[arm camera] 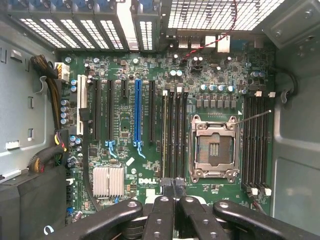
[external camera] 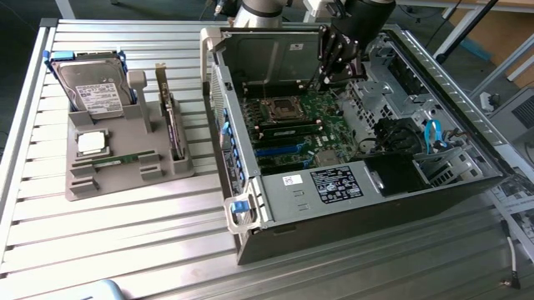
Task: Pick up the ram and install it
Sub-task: 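Press down the ram until it locks into place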
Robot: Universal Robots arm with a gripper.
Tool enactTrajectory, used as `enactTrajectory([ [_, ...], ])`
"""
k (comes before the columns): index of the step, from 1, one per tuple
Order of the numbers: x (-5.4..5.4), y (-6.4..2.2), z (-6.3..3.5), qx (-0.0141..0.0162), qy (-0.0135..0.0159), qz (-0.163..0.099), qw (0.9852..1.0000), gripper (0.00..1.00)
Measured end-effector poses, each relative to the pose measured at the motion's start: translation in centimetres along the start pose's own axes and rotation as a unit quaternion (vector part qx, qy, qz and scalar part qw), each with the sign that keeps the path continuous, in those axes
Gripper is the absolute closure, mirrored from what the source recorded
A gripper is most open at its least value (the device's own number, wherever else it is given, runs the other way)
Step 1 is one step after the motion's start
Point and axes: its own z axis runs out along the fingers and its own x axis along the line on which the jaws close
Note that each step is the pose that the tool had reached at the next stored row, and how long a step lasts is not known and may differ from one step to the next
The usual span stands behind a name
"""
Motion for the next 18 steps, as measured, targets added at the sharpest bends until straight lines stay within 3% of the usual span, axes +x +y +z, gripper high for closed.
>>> enactTrajectory([
  [6, 0.00, 0.00, 0.00, 0.0001, -0.0001, 0.004, 1.0000, 0.89],
  [13, 0.00, 0.00, -0.01, 0.0006, -0.0017, 0.030, 0.9996, 0.89],
  [18, 0.00, 0.00, 0.00, 0.0013, -0.0025, 0.057, 0.9983, 0.89],
])
